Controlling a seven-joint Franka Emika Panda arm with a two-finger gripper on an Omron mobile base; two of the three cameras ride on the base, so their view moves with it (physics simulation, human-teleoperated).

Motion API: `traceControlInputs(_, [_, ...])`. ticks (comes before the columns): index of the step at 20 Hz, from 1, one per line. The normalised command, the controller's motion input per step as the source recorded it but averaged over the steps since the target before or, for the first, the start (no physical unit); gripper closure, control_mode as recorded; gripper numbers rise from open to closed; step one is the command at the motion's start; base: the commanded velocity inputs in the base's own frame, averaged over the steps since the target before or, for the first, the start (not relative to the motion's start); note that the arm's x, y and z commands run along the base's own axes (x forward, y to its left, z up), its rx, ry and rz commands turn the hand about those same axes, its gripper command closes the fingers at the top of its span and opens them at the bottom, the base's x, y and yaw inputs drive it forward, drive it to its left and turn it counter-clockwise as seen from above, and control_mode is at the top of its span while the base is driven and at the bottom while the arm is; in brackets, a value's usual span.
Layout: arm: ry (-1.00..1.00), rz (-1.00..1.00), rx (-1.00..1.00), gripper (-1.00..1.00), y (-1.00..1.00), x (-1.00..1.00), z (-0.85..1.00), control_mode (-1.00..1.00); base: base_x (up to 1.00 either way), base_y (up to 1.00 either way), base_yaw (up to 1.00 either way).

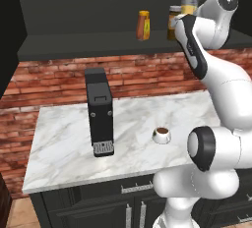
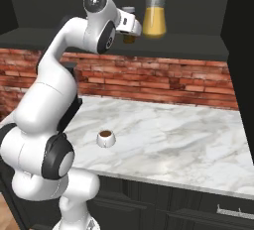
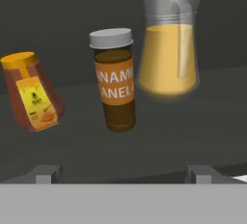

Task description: Pick the cinnamon and honey bottle from the cabinet and place them next to the mug.

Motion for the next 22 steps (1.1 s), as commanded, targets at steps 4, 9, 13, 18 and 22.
traceControlInputs(4, [0.00,0.00,0.00,-1.00,0.00,0.23,0.00,-1.00,0.00,0.00,0.00])
traceControlInputs(9, [0.00,0.00,0.00,-1.00,0.00,0.34,0.00,-1.00,0.00,0.00,0.00])
traceControlInputs(13, [0.00,0.00,0.00,-1.00,0.00,0.23,0.00,-1.00,0.00,0.00,0.00])
traceControlInputs(18, [0.00,0.00,0.00,-1.00,0.02,0.19,-0.01,-1.00,0.00,0.00,0.00])
traceControlInputs(22, [0.01,0.00,0.00,-1.00,0.00,0.15,0.00,-1.00,0.00,0.00,0.00])
